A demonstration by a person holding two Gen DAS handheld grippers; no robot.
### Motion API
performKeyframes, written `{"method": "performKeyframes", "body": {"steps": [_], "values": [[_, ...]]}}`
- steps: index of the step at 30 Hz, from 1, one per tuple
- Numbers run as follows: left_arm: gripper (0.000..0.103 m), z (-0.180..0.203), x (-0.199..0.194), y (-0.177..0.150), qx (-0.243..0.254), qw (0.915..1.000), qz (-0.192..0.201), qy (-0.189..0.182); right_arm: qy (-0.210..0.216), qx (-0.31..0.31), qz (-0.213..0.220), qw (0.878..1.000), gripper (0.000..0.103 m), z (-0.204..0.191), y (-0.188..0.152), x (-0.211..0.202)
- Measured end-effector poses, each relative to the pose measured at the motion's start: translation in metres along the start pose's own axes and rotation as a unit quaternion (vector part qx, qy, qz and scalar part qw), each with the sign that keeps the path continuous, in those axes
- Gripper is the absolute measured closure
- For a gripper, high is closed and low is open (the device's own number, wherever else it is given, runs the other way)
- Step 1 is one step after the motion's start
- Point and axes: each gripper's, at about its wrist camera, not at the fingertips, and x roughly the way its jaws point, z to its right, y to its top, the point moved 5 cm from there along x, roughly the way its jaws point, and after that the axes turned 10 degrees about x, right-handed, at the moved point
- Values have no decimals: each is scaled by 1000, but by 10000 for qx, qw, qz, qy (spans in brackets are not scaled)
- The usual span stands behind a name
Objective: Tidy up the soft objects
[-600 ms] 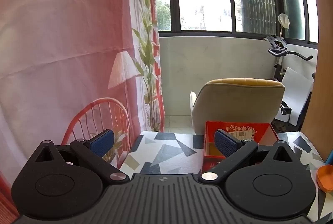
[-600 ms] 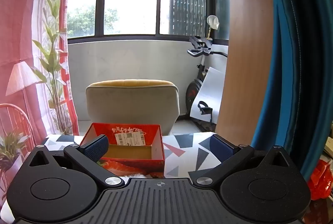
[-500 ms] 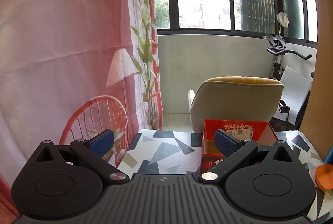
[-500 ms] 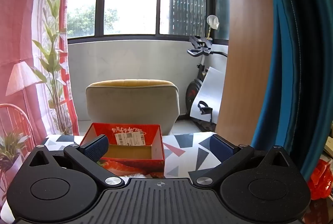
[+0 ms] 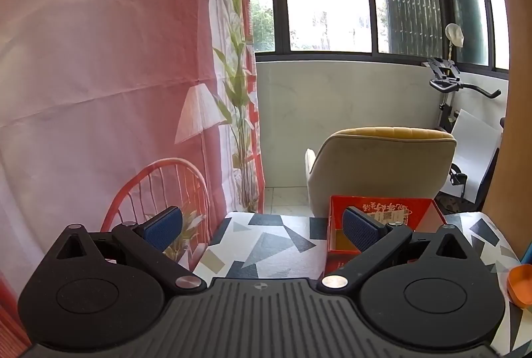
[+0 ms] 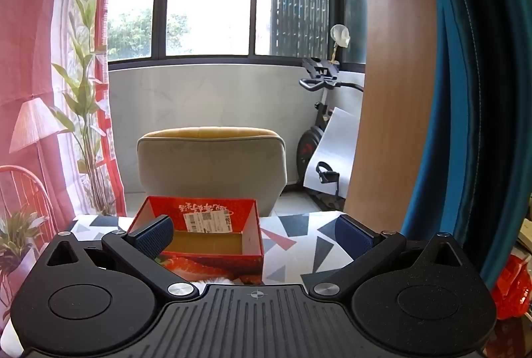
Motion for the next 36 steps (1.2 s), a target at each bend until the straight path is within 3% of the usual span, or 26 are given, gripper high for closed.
{"method": "performKeyframes", "body": {"steps": [36], "values": [[0,1,2,-1,28,10000,-1,18,7,-6,3,10000,0,-1,0,1]]}}
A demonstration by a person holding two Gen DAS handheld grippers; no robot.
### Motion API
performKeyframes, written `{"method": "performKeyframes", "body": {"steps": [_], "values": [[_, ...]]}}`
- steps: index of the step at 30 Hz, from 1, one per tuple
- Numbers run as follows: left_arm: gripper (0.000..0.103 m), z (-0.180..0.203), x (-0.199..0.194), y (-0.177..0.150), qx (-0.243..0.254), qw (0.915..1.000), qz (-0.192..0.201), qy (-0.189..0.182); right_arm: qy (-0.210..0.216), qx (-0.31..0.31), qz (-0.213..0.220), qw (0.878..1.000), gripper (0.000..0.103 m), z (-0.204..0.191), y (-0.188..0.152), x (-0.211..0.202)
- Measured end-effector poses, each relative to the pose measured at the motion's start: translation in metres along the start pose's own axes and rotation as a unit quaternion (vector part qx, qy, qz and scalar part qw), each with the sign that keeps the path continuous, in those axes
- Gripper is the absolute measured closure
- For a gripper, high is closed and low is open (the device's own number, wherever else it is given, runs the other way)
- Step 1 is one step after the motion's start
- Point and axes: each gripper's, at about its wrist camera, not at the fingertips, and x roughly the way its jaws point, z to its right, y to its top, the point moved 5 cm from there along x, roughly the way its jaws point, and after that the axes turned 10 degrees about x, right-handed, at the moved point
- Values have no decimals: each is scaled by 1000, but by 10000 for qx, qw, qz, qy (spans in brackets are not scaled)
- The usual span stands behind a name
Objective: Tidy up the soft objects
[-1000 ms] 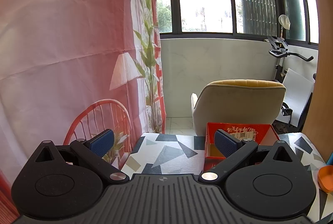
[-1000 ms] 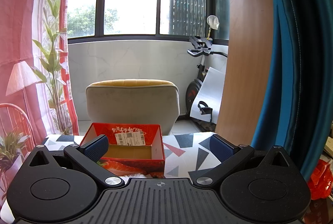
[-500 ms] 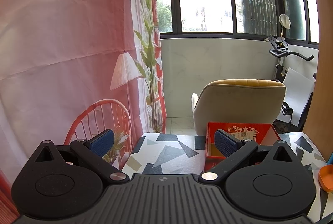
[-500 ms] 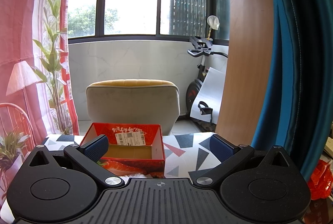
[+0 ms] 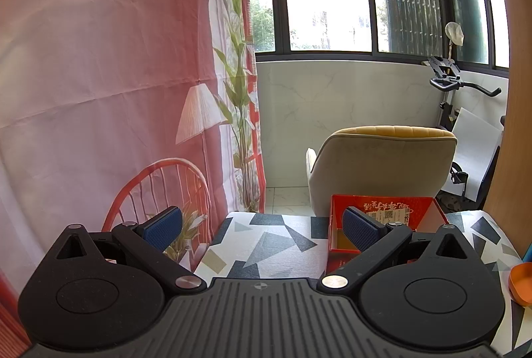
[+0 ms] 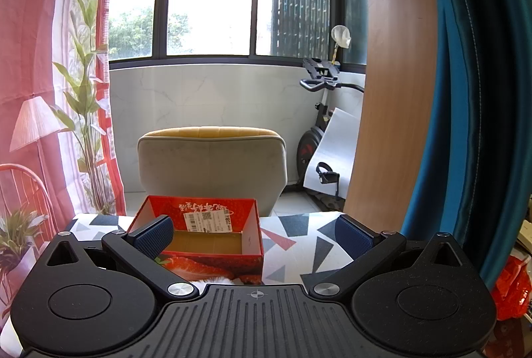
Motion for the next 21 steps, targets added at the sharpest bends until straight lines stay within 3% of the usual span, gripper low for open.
{"method": "performKeyframes", "body": {"steps": [21], "values": [[0,-1,0,-1,4,10000,-6,3,-1,-2,5,10000,0,-2,-2,-2]]}}
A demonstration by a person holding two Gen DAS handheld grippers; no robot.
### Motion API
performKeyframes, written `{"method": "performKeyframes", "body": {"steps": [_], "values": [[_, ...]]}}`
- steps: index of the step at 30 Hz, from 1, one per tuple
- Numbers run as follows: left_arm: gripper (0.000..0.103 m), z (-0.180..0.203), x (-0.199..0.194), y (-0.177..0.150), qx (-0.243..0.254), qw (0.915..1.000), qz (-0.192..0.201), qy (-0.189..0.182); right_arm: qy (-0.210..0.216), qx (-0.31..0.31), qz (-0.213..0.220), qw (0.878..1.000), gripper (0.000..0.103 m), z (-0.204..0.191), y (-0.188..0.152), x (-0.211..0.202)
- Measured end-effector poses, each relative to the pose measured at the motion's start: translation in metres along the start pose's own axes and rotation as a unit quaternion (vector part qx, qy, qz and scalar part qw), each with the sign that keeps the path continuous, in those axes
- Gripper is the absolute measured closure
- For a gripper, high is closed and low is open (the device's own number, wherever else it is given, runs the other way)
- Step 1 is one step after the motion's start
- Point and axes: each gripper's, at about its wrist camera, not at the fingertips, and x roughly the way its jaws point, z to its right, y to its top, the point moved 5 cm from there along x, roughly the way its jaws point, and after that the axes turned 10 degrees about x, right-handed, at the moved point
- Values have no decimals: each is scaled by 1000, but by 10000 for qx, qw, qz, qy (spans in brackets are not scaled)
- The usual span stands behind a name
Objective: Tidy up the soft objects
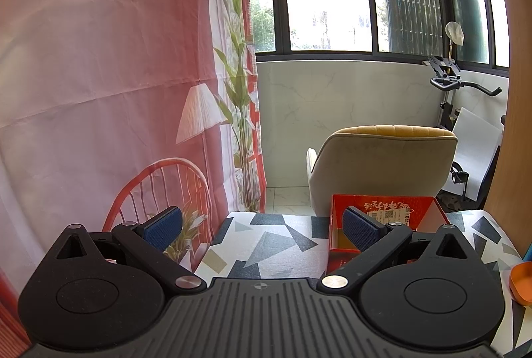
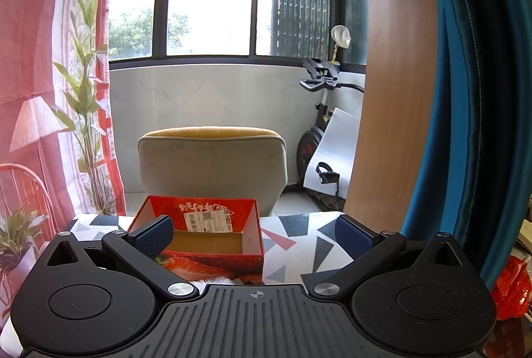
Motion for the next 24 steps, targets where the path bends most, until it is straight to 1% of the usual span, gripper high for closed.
{"method": "performKeyframes", "body": {"steps": [19,22,24], "values": [[0,0,0,0,-8,10000,-9,26,2,2,-6,10000,0,-1,0,1],[0,-1,2,-2,-102,9999,13,10,235,116,-43,9996,0,3,-3,3],[0,-1,2,-5,-130,9999,97,-8,360,223,-58,9991,0,7,-5,5]]}}
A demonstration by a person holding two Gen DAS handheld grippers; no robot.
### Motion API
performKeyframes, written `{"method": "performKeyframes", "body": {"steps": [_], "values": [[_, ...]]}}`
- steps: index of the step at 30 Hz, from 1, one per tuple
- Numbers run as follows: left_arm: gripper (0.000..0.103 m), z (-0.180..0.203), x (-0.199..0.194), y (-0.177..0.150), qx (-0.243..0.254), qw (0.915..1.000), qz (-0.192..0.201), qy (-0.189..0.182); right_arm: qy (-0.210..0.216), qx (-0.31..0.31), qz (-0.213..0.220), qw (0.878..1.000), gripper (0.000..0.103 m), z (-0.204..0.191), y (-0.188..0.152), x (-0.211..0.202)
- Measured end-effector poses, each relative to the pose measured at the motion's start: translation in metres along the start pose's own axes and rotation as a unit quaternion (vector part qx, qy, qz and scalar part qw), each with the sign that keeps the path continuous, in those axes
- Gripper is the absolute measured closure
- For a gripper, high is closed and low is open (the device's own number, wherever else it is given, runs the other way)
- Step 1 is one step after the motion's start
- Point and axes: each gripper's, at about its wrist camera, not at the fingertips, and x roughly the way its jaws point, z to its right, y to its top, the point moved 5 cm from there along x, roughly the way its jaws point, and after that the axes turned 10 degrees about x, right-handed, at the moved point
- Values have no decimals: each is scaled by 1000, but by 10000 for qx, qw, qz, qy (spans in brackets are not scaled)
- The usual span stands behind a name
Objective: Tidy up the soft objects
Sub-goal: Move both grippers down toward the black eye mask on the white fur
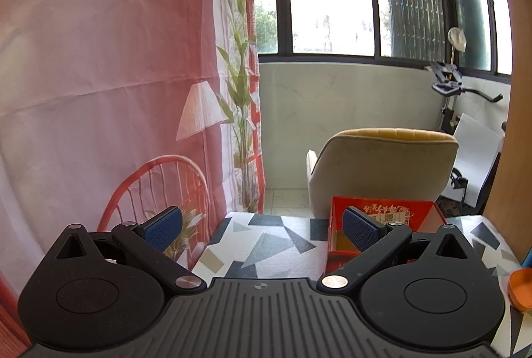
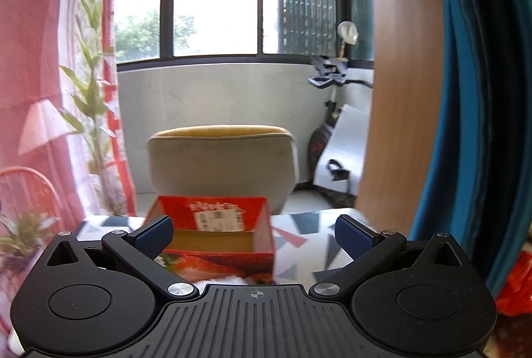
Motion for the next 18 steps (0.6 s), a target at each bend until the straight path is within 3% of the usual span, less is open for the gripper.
{"method": "performKeyframes", "body": {"steps": [6,13,18], "values": [[0,2,16,-20,-135,9999,103,7,648,384,-11,9972,0,15,-21,27],[0,8,61,-63,-93,9992,-373,-119,522,98,-411,9977,0,12,-63,73],[0,12,98,-101,-75,9968,-755,-250,814,65,-871,9928,0,7,-96,105]]}}
